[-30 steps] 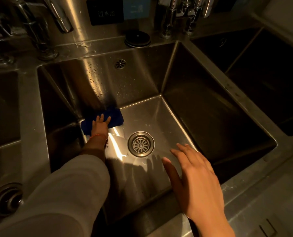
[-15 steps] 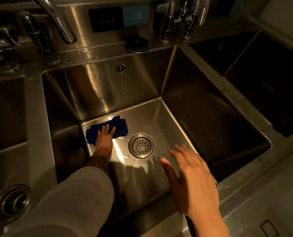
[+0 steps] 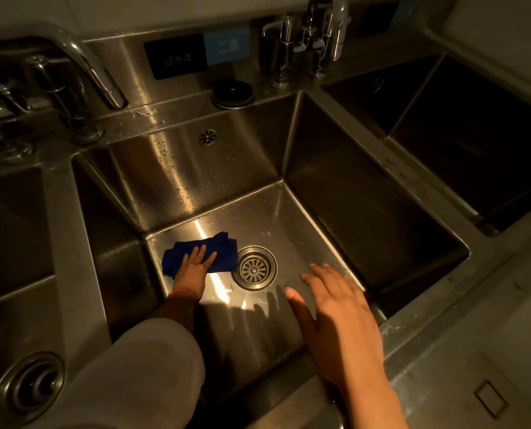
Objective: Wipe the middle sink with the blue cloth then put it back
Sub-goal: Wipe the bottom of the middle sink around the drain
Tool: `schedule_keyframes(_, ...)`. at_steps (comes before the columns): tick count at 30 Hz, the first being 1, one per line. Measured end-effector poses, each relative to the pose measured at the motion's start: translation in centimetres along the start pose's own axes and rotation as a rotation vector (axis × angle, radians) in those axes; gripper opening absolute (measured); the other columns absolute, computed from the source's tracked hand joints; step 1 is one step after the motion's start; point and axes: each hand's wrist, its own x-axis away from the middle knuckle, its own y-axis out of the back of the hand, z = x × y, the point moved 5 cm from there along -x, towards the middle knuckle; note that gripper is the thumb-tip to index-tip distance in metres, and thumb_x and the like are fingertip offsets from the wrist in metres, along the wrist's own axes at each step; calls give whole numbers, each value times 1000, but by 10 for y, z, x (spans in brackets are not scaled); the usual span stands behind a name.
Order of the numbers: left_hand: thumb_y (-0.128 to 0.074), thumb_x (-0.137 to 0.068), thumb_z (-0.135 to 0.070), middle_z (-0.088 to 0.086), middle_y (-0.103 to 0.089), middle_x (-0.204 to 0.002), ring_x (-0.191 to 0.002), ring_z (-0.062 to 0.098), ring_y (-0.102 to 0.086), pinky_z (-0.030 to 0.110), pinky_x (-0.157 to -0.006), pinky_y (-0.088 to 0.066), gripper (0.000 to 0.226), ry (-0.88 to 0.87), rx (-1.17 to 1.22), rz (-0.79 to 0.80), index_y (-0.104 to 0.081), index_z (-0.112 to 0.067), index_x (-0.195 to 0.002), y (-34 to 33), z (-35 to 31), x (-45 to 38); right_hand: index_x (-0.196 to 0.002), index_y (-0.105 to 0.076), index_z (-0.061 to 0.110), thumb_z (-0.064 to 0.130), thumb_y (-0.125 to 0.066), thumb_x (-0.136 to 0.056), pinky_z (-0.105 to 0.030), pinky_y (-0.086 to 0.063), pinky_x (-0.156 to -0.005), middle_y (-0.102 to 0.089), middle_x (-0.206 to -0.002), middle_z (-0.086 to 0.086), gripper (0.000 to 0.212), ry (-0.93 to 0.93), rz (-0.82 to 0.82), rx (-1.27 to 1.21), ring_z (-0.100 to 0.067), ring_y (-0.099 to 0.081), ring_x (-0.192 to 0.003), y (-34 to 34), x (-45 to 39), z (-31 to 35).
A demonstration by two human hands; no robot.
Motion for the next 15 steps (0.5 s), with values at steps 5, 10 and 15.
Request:
schedule_keyframes(5, -46, -96, -8, 11, 5, -162, -149, 28, 2, 42, -123, -5, 74, 11, 43, 39, -2, -22, -154, 6, -2, 2, -126, -52, 23, 60, -16, -86, -30, -14, -107, -46, -140, -1, 66, -21, -40, 7, -17, -35, -133, 2, 0, 1)
schedule_keyframes(10, -49, -95, -18, 12, 2, -161, -149, 30, -2, 43, -121, -11, 73, 61, 132, 50, -7, -20, -154, 12, -10, 5, -115, -62, 14, 43, -50, -90, -38, -24, -107, -57, -129, -8, 40, -73, -116, 3, -24, -46, -126, 6, 2, 0)
schedule_keyframes(15, -46, -97, -21, 13, -1, -161, -148, 33, -5, 46, -120, -15, 69, 108, 155, 52, -7, -21, -154, 11, -11, 7, -107, -66, 9, 33, -61, -86, -42, -22, -106, -64, -118, -13, 33, -200, -243, 44, -27, -53, -119, 12, 2, -7)
